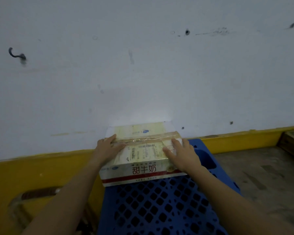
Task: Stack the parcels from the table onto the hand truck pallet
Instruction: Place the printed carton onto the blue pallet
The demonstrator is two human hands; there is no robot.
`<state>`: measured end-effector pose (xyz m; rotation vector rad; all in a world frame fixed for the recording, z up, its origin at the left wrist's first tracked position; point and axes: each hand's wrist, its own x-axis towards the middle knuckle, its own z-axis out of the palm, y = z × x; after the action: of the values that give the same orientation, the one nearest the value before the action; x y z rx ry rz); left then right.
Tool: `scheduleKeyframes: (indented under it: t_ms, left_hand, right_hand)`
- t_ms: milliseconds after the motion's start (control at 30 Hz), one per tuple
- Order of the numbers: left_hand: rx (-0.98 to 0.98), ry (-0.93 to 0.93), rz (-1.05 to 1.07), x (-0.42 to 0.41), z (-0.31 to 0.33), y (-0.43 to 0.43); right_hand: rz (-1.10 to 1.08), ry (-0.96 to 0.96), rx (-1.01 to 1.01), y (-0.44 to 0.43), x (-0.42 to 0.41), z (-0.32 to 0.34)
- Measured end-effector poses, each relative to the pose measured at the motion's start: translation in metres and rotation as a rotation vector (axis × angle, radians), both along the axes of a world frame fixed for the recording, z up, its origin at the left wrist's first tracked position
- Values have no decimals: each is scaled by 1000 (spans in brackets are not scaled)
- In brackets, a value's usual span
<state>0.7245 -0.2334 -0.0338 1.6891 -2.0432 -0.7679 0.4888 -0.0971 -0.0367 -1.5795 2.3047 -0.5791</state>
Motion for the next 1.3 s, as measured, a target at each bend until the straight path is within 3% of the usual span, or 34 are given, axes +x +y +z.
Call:
scheduleKeyframes:
  t_ms: [200, 400, 567, 733, 867, 1067, 1300]
  left_hand:
    - [-100, -50, 52, -3, 20, 10]
    - [-280, -111, 46, -25, 52, 48]
    - [-319, -115, 48, -60, 77, 100]
    - [-326, -43, 49, -120, 85, 165]
    - [-302, 29, -2, -183, 83, 226]
    - [-319, 73, -127, -277, 86, 303]
    - [-364, 76, -229, -356, 109, 345]
  right_hand:
    - [-63, 48, -84, 3, -1, 9]
    - [99, 55, -152, 24, -15, 24]
    - [191, -2, -199, 68, -34, 41]
    - [272, -59, -208, 142, -87, 53]
    - [287, 3, -221, 213, -143, 59]
    - [217, 40, -204, 308, -217, 65]
    - [127, 61, -194, 357, -281, 92]
